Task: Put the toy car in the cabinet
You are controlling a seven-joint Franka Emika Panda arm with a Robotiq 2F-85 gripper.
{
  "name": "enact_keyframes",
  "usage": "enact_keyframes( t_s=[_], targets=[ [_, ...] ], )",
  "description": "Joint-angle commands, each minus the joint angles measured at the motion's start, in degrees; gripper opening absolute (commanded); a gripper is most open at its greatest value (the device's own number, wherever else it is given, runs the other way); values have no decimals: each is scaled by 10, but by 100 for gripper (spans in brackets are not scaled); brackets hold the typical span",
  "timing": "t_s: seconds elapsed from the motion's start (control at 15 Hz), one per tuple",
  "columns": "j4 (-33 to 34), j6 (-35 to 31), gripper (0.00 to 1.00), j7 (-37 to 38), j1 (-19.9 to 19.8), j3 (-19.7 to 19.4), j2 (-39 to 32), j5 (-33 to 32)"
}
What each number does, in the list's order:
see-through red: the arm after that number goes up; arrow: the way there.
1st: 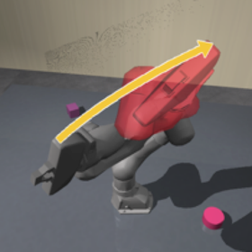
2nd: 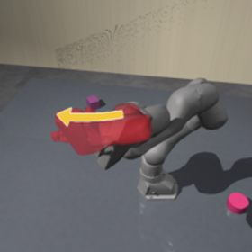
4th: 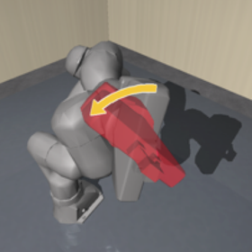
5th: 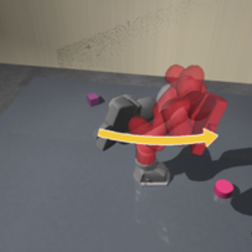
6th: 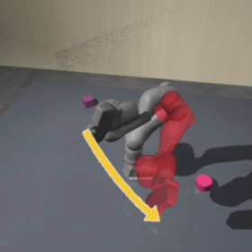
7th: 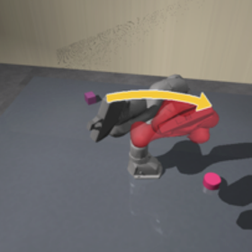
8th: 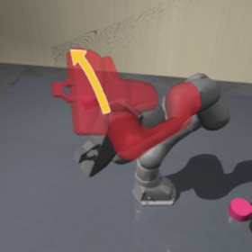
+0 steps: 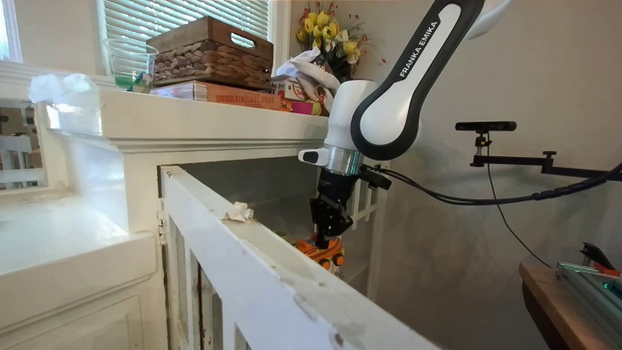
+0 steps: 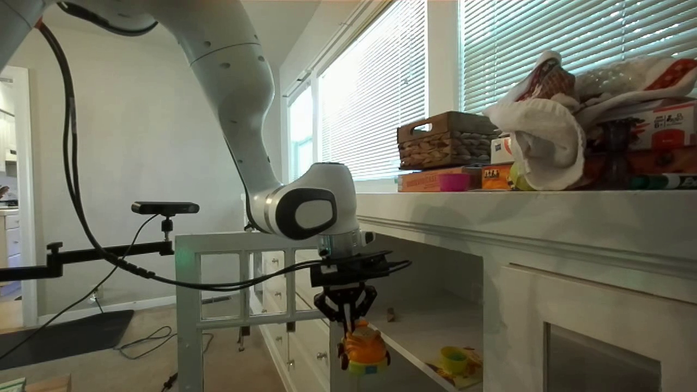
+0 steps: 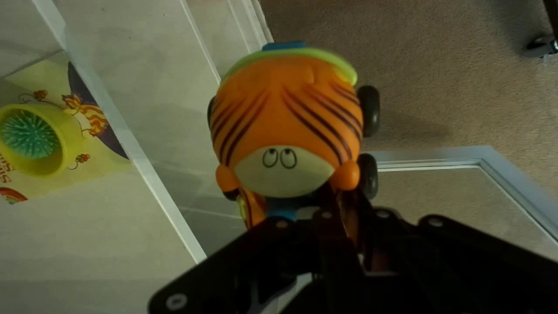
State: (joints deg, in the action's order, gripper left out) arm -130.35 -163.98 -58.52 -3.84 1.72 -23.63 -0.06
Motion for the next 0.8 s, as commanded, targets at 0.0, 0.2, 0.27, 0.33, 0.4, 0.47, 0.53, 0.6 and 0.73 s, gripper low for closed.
enact_keyframes(
  t_s=[0.0, 0.2, 0.27, 0.33, 0.4, 0.47, 0.53, 0.6, 0.73],
  targets=[
    [8, -20, 3, 10, -25, 23, -13, -20],
    [16, -53, 3, 5, -43, 46, -25, -12],
    [20, -68, 3, 4, -51, 55, -32, -11],
    [23, -78, 3, 5, -57, 62, -37, -13],
    [27, -87, 3, 6, -63, 69, -45, -16],
    [31, -95, 3, 7, -69, 76, -51, -18],
    [35, -103, 3, 7, -75, 82, -58, -19],
    [40, -112, 3, 9, -78, 84, -65, -24],
    [51, -128, 3, 15, -82, 86, -81, -31]
  ],
)
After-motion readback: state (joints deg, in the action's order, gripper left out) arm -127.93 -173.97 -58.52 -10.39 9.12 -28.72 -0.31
